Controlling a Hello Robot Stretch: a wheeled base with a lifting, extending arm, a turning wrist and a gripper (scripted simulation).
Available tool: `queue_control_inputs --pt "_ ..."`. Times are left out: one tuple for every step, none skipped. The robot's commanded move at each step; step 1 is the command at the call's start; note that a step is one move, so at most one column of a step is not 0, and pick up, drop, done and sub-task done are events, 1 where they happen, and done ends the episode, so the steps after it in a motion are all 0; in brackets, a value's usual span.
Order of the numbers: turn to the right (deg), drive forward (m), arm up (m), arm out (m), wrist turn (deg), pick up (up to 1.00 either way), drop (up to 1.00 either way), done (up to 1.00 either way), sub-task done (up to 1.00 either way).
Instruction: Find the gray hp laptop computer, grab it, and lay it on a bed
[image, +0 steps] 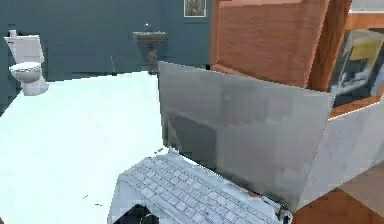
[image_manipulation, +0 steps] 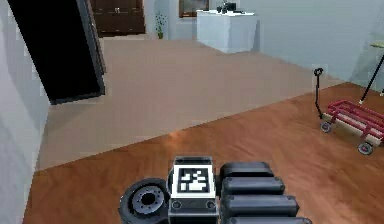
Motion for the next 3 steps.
queue_control_inputs --pt "0.0 0.25 0.0 0.0 0.0 0.0 0.0 0.0 0.0" --pt "-30.0 0.0 0.0 0.0 0.0 0.0 0.0 0.0 0.0" --pt "0.0 1.0 0.0 0.0 0.0 0.0 0.0 0.0 0.0"
